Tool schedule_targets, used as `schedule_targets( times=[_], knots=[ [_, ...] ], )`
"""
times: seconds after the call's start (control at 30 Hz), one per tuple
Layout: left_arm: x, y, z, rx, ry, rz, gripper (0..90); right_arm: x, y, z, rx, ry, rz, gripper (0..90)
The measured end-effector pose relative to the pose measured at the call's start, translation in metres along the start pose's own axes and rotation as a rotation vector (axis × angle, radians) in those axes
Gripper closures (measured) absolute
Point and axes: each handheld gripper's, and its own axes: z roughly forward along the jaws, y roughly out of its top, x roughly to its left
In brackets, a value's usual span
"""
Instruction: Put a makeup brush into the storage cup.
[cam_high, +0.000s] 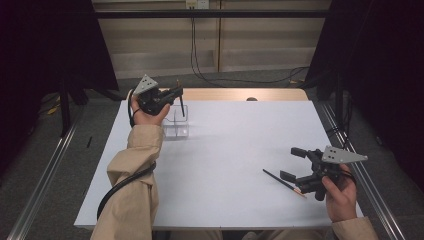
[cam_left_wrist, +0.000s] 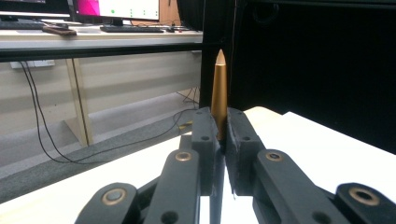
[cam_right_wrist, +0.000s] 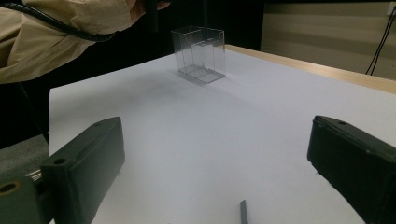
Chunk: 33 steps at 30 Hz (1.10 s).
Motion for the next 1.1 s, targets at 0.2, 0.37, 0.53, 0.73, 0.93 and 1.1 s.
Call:
schedule_targets(
  times=[0.2,0.37,0.53,0.73,0.93,1.1],
  knots=[
    [0.000,-0.004,0.000,0.002,0.004,-0.001,83.3,0.000,0.000,0.000,0.000,0.003,-0.003,3.7],
    [0.000,-0.006,0.000,0.010,0.003,0.006,83.3,0.000,0.000,0.000,0.002,0.004,-0.002,3.6],
    [0.000,-0.009,0.001,0.012,0.004,0.007,83.2,0.001,0.000,0.000,0.007,0.006,-0.007,3.5],
    [-0.001,-0.010,0.000,0.012,0.006,0.009,83.2,0.001,0.000,0.001,0.008,0.009,-0.007,3.5],
    [-0.001,-0.013,0.001,0.013,0.004,0.007,83.2,0.001,0.000,0.001,0.005,0.010,-0.009,3.4],
    [-0.001,-0.015,0.001,0.015,0.004,-0.001,83.2,0.001,0.000,0.001,0.006,0.011,-0.010,3.4]
  ],
)
